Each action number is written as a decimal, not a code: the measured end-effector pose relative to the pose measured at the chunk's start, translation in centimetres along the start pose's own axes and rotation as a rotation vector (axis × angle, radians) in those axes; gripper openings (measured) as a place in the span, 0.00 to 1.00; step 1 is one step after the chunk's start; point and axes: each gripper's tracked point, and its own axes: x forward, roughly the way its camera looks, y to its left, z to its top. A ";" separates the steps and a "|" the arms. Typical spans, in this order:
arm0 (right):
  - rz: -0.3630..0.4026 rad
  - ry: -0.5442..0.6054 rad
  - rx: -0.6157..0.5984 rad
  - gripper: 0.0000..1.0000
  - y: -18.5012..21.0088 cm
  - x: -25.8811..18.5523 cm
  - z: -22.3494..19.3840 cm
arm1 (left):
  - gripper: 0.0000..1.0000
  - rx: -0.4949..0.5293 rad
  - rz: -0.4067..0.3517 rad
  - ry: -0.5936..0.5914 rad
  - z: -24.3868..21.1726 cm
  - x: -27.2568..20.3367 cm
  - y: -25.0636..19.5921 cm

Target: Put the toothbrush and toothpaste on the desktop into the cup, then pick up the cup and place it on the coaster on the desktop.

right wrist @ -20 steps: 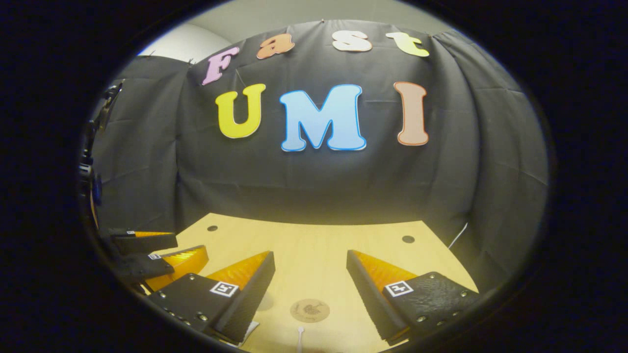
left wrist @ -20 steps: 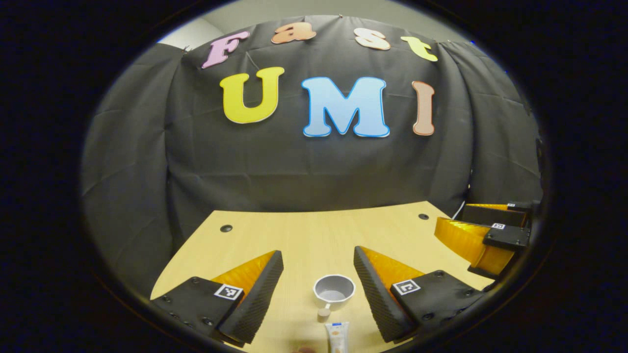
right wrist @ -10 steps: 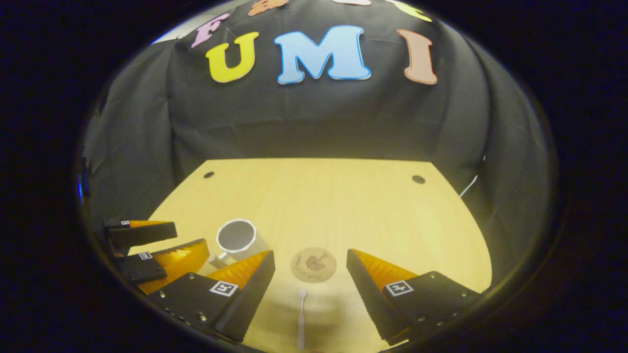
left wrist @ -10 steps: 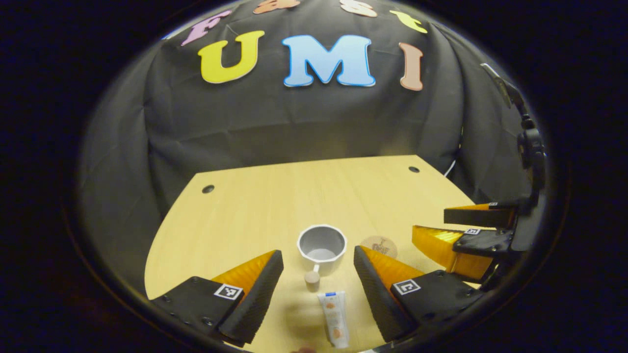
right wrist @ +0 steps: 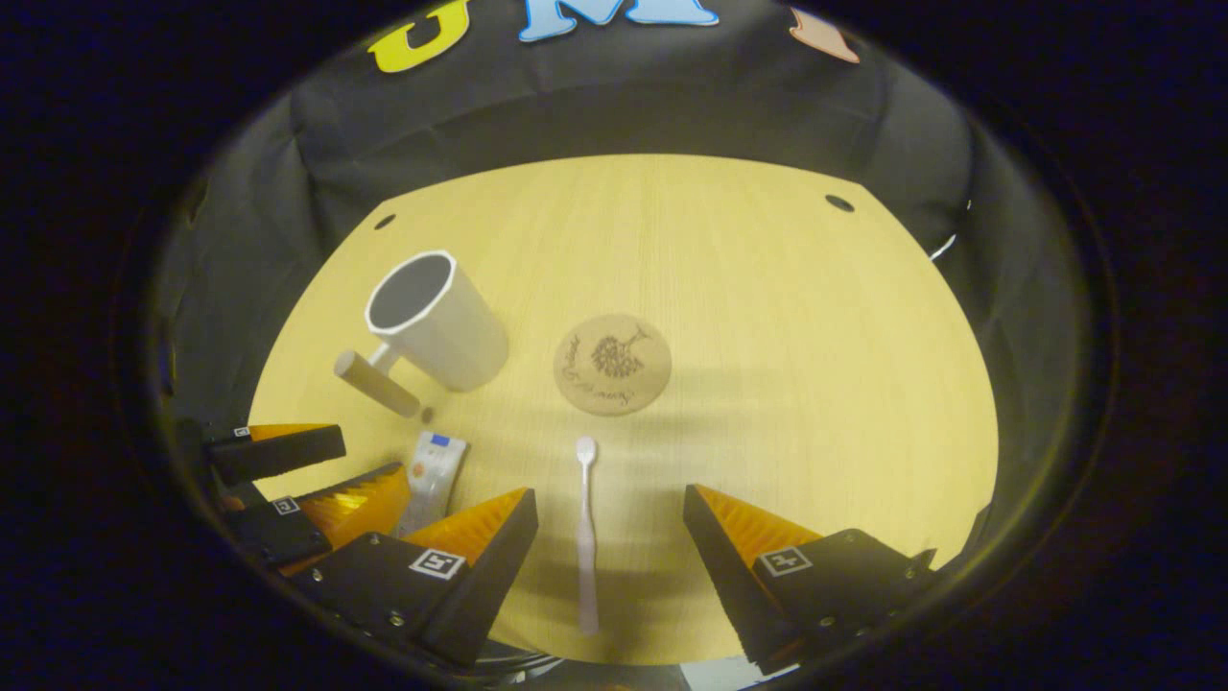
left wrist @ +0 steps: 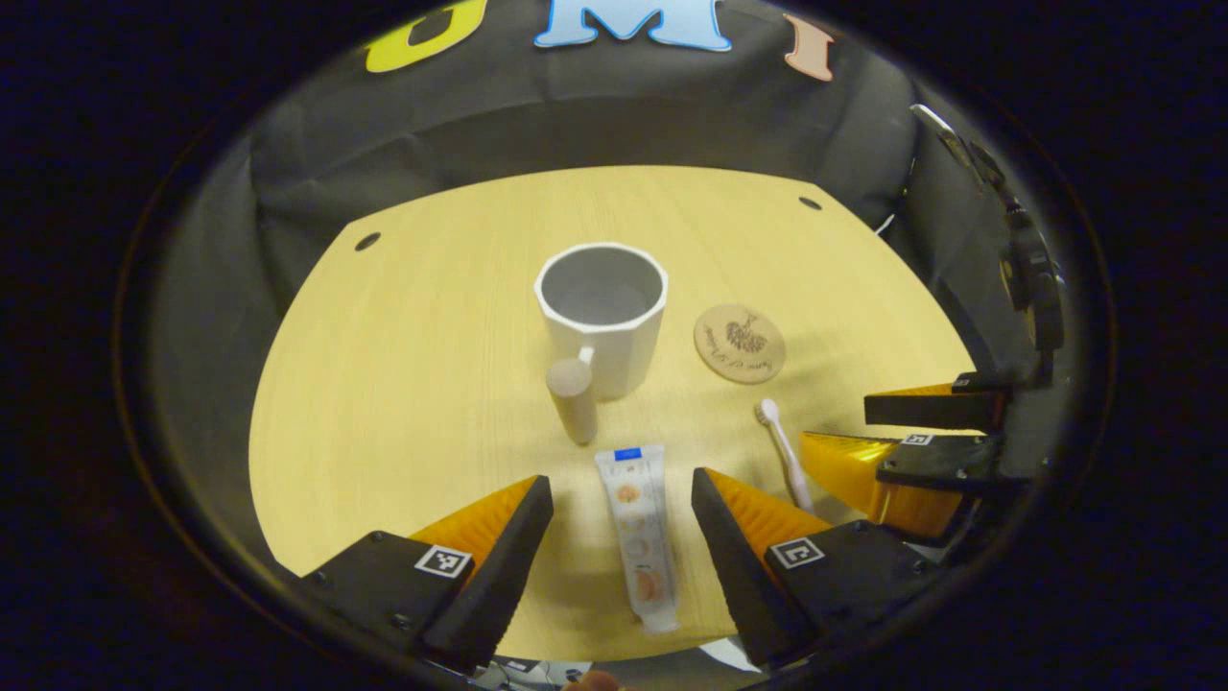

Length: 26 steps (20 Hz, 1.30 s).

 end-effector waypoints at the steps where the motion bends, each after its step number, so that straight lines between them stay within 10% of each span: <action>1: -0.001 0.029 0.000 0.95 0.0 0.2 -0.8 | 1.00 0.006 0.009 0.021 -1.0 0.6 0.5; 17: -0.060 0.184 -0.080 0.93 -0.7 1.4 -4.7 | 0.98 -0.073 0.035 0.216 -6.7 3.0 0.0; 21: -0.063 0.206 -0.057 0.68 -0.8 1.3 -4.9 | 0.75 -0.056 0.032 0.223 -6.5 3.3 -0.5; 22: -0.058 0.211 -0.057 0.39 -0.7 1.4 -4.9 | 0.75 -0.060 0.028 0.224 -6.3 3.3 -0.6; 25: -0.083 0.258 -0.036 0.42 -1.2 0.8 -4.7 | 0.65 -0.047 0.021 0.230 -6.3 3.3 -0.7; 26: -0.079 0.277 -0.017 0.06 -0.9 0.8 -5.5 | 0.51 -0.045 0.022 0.243 -6.4 3.3 -0.7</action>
